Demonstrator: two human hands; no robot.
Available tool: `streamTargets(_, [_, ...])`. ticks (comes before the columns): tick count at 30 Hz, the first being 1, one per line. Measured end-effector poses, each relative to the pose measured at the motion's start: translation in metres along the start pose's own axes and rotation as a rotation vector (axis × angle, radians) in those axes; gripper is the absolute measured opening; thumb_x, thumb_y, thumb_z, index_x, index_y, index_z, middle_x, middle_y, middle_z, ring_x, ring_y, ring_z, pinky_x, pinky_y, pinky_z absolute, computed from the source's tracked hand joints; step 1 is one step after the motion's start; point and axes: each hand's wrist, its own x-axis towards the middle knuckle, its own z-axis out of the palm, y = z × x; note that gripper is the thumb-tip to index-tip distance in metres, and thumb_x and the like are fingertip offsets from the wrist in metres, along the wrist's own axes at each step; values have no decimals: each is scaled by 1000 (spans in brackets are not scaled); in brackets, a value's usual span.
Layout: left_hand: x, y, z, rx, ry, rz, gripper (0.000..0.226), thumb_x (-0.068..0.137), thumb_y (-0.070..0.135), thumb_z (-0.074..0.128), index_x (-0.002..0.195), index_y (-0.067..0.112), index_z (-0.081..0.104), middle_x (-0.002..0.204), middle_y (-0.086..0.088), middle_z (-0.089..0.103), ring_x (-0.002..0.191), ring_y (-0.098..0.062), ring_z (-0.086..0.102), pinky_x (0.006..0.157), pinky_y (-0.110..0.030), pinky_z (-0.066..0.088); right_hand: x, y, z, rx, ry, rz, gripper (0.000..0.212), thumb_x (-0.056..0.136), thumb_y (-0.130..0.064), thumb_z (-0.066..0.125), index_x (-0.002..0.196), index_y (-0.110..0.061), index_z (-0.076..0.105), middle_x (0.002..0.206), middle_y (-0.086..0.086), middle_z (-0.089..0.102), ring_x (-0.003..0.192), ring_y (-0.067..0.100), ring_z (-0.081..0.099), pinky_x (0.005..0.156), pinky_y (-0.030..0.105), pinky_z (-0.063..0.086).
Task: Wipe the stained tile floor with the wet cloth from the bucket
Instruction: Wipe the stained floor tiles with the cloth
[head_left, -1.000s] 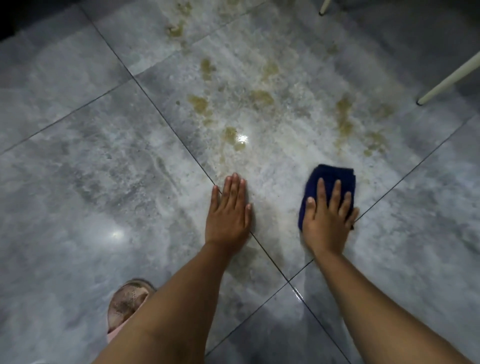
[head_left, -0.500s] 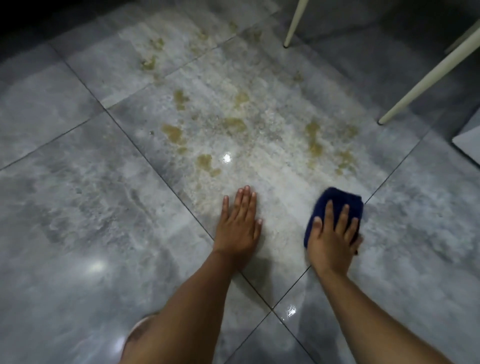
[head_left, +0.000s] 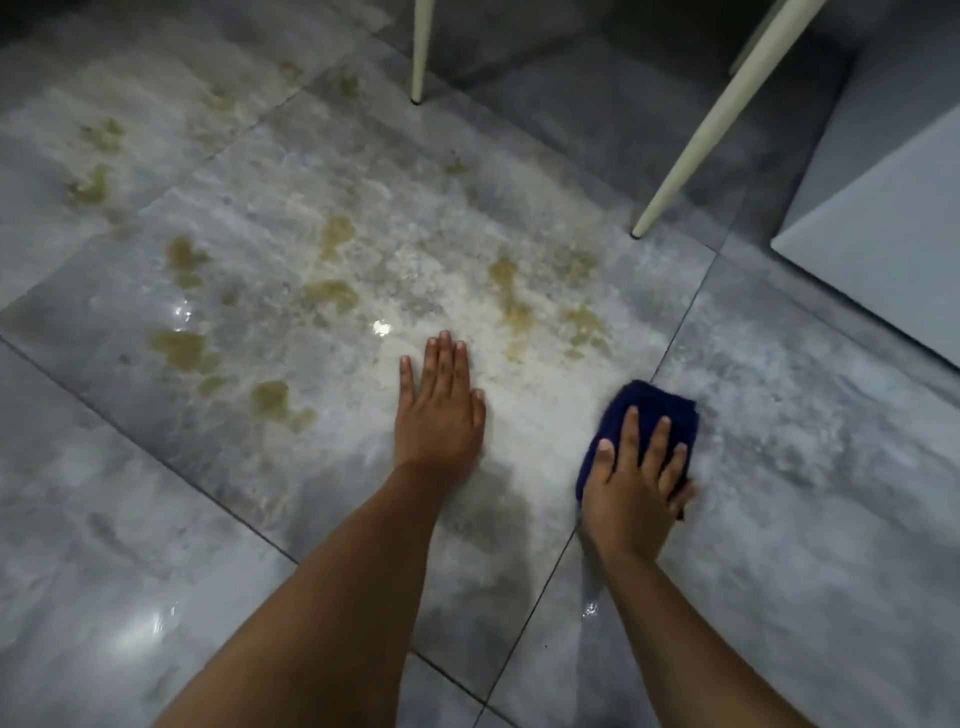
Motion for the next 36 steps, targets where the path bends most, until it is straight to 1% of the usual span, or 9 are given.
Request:
streamTargets(3, [-5, 2, 4, 14, -17, -6, 63, 96, 35, 8, 153, 8, 4, 162, -11, 0, 149, -21, -5, 120, -45, -9, -38, -22, 15, -18, -58, -101, 53, 100, -48, 19, 152, -37, 9, 161, 3, 5, 147, 32, 6, 115, 56, 1])
streamTargets(6, [0, 12, 1, 15, -53, 4, 65, 94, 37, 2, 153, 9, -2, 162, -10, -5, 148, -19, -13, 120, -45, -8, -12, -43, 5, -59, -121, -208, 54, 99, -52, 12, 150, -40, -3, 161, -1, -7, 148, 28, -6, 117, 53, -5])
streamTargets(10, [14, 21, -7, -3, -52, 10, 62, 97, 36, 10, 153, 9, -1, 162, -9, -5, 148, -20, -13, 119, -45, -10, 62, -47, -29, -70, -164, -117, 54, 99, -52, 8, 150, -41, -8, 160, -4, -16, 146, 23, -15, 117, 51, -7])
streamTargets(14, [0, 16, -10, -21, -53, -4, 62, 97, 35, 13, 153, 9, 8, 161, -9, 2, 149, -21, -5, 120, -46, -5, 27, -35, -23, -17, -79, 8, 54, 100, -50, 10, 150, -39, -8, 161, 0, -8, 147, 26, -8, 117, 53, -4])
streamTargets(20, [-11, 10, -12, -11, -82, 9, 63, 96, 38, 4, 153, 13, -2, 161, -5, -9, 147, -16, -17, 119, -43, -11, 31, -57, -24, -143, -101, -414, 52, 100, -52, 10, 150, -41, 0, 160, -5, -5, 148, 26, -3, 116, 53, -4])
streamTargets(24, [-3, 13, 2, 14, 2, -78, 62, 96, 39, 7, 153, 15, -2, 161, -2, -7, 148, -13, -14, 119, -41, -10, 131, -68, -17, -99, -139, -436, 53, 99, -53, 9, 150, -42, 1, 162, -5, -6, 148, 23, -8, 117, 51, -7])
streamTargets(28, [7, 14, 1, 19, -41, -72, 62, 97, 39, 7, 153, 15, -7, 161, -2, -12, 146, -13, -19, 120, -42, -8, 114, -50, -16, -50, -28, -339, 54, 99, -52, 11, 152, -38, 9, 162, -2, 1, 148, 26, -3, 116, 54, -5])
streamTargets(32, [15, 14, -3, 19, -48, -25, 64, 97, 41, 9, 153, 15, -7, 161, -2, -13, 146, -12, -20, 120, -42, -8, 83, -67, -11, -110, -113, -578, 53, 99, -52, 13, 151, -39, 13, 162, -2, 6, 148, 28, 2, 114, 51, -8])
streamTargets(36, [18, 19, -6, 5, -34, 13, 67, 98, 46, 14, 154, 14, -5, 161, -3, -11, 146, -12, -19, 120, -41, -10, 141, -94, -26, -108, -151, -678, 51, 99, -55, 12, 149, -46, 7, 161, -9, -5, 148, 22, -6, 115, 50, -11])
